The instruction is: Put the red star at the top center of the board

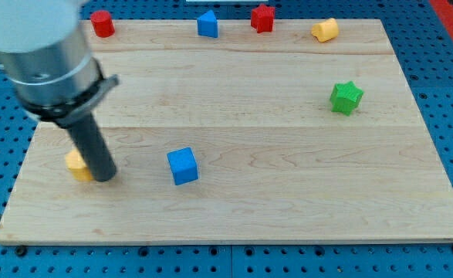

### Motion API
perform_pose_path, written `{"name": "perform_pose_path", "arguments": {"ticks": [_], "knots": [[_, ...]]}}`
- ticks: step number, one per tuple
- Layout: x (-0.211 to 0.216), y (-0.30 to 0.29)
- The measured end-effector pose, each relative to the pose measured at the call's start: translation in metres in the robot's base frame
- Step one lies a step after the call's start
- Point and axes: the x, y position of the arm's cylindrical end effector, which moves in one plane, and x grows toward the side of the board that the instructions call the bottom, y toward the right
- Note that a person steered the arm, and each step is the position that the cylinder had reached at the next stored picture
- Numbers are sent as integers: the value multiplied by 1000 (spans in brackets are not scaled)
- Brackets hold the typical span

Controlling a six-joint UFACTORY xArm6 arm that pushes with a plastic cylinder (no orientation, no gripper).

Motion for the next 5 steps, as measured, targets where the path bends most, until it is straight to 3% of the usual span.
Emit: {"name": "perform_pose_path", "arguments": {"ticks": [1,2,3,4,5], "knots": [[-33,30],[-24,-10],[-23,-1],[-117,68],[-177,186]]}}
